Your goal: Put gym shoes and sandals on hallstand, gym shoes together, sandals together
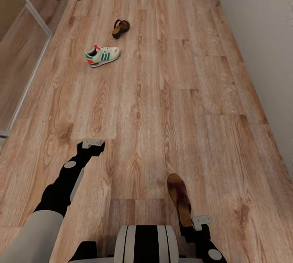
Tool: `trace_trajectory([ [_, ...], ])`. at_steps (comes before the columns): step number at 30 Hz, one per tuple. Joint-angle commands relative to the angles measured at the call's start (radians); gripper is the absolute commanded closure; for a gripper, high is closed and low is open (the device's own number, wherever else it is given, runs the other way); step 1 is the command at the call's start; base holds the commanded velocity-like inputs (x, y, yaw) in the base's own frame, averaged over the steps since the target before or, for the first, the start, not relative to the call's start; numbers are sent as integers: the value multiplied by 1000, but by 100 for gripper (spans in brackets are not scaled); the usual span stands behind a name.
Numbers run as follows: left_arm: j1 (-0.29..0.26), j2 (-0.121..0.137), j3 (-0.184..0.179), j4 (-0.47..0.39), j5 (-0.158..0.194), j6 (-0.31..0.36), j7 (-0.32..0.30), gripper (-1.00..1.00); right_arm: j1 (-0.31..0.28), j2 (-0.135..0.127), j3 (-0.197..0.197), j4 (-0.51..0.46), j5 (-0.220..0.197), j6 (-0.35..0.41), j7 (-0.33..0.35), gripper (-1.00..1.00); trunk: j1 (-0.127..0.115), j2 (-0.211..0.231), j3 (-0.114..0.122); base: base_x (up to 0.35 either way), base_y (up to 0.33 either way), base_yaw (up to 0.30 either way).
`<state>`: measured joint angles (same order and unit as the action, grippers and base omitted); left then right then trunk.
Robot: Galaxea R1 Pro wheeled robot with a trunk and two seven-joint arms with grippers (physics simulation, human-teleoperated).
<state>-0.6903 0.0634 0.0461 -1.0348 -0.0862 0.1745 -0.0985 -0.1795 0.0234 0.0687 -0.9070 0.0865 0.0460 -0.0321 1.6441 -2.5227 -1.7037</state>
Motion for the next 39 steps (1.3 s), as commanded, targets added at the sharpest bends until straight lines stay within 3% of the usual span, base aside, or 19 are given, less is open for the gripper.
trace_trajectory([
  [1, 0, -1, 3, -8, -9, 11, -7, -100, 0, 0, 2, -1, 3, 5, -5, 100, 0, 0, 5, 0, 0, 0],
  [15, 11, 2, 12, -23, -10, 20, -7, -100, 0, 0, 0, -12, -3, 4, -6, 100, -7, 3, 81, 0, 0, 0],
  [16, 18, 2, 13, -16, -10, 22, -7, -100, 0, 0, -1, -139, -2, 9, -6, 100, -7, 4, 87, 0, 0, 0],
  [18, 24, 3, 14, -13, -10, 23, -7, -100, 0, 0, 0, -251, -1, 35, -7, 100, -8, 4, 97, 0, 0, 0],
  [23, 47, 5, 16, -7, -10, 23, -5, -100, 0, 0, 1, -427, -2, 164, -6, 100, -10, 5, 125, 0, 0, 0],
  [32, 93, 6, 17, -4, -6, 20, 13, -100, 0, 2, 5, -515, -3, 209, -7, 100, -14, 7, 173, 0, 0, 0],
  [39, 176, 6, 19, -2, 6, 7, 50, -100, 0, -1, 5, -519, 0, 209, -6, 100, -18, 9, 211, 0, 0, 0],
])
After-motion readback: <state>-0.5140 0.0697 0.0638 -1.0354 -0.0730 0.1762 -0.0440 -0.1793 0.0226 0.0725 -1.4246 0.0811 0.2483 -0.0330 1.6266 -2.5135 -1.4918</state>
